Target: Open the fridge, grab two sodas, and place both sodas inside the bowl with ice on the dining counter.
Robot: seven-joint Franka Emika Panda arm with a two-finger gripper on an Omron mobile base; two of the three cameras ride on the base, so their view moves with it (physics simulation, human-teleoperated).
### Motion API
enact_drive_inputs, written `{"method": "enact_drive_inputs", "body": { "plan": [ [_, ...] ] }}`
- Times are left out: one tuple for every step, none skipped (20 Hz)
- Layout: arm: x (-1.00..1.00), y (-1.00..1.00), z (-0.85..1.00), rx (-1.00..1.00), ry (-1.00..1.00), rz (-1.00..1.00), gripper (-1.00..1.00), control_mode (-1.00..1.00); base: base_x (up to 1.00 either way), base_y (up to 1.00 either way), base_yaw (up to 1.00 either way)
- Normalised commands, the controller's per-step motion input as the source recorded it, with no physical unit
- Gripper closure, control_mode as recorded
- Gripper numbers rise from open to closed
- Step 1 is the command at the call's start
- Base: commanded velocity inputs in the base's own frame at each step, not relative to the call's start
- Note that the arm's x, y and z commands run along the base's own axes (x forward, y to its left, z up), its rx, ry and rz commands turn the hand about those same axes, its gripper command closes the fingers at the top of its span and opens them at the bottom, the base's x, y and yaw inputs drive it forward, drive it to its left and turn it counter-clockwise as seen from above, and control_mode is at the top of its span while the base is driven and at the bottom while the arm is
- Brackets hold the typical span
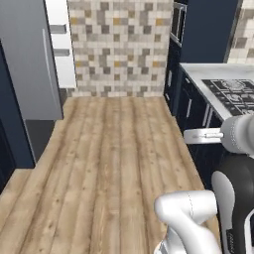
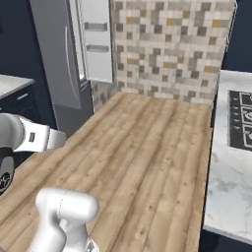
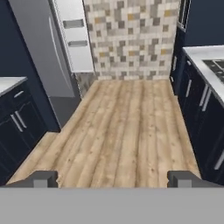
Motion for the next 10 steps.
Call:
{"method": "enact_drive_inputs", "body": {
  "plan": [
    [0.00, 0.00, 0.00, 0.00, 0.00, 0.00, -1.00, 1.00, 1.00, 0.38, -0.31],
    [0.00, 0.00, 0.00, 0.00, 0.00, 0.00, -1.00, 1.00, 1.00, 0.26, -0.25],
    [0.00, 0.00, 0.00, 0.00, 0.00, 0.00, -1.00, 1.00, 1.00, 0.09, -0.14],
    [0.00, 0.00, 0.00, 0.00, 0.00, 0.00, -1.00, 1.00, 1.00, 0.01, -0.06],
    [0.00, 0.00, 0.00, 0.00, 0.00, 0.00, -1.00, 1.00, 1.00, 0.00, 0.00],
    [0.00, 0.00, 0.00, 0.00, 0.00, 0.00, -1.00, 1.00, 1.00, 0.00, 0.02],
    [0.00, 0.00, 0.00, 0.00, 0.00, 0.00, -1.00, 1.00, 1.00, 0.00, 0.09],
    [0.00, 0.00, 0.00, 0.00, 0.00, 0.00, -1.00, 1.00, 1.00, 0.00, 0.14],
    [0.00, 0.00, 0.00, 0.00, 0.00, 0.00, -1.00, 1.00, 1.00, 0.00, 0.18],
    [0.00, 0.00, 0.00, 0.00, 0.00, 0.00, -1.00, 1.00, 1.00, 0.00, 0.19]
  ]
}}
